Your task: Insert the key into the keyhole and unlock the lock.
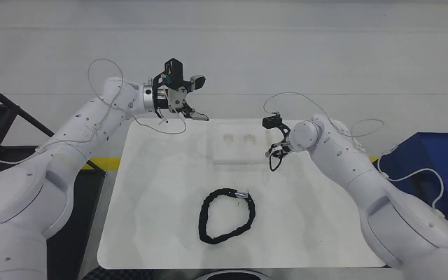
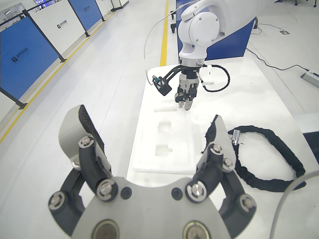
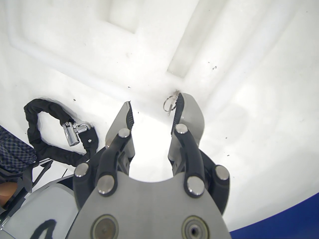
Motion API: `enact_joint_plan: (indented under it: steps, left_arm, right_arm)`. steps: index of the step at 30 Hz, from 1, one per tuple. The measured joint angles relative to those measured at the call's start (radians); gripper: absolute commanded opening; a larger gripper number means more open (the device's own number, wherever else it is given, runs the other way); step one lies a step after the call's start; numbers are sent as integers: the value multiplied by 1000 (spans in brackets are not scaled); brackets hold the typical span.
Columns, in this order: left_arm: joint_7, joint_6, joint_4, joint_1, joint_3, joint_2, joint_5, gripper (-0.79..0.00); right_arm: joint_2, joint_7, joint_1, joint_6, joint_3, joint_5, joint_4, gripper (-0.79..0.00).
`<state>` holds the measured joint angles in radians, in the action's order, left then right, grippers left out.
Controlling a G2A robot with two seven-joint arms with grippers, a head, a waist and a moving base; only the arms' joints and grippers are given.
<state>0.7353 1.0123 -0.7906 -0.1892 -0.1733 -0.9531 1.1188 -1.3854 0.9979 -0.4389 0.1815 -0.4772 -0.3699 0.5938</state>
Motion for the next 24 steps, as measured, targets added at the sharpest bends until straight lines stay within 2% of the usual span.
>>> enact_joint_plan:
  steps: [7,13,24]
  left_arm:
    - [0,0,0,0,0,0,0,0]
    - [0,0,0,0,0,0,0,0]
    - [0,0,0,0,0,0,0,0]
  right_arm:
    - [-18,-12,0,0,-13,18,-61,-616]
    - [-37,-18,3,-26,-11,3,-91,-779]
    - [-63,-25,23,-63,-13,-33,-117,-785]
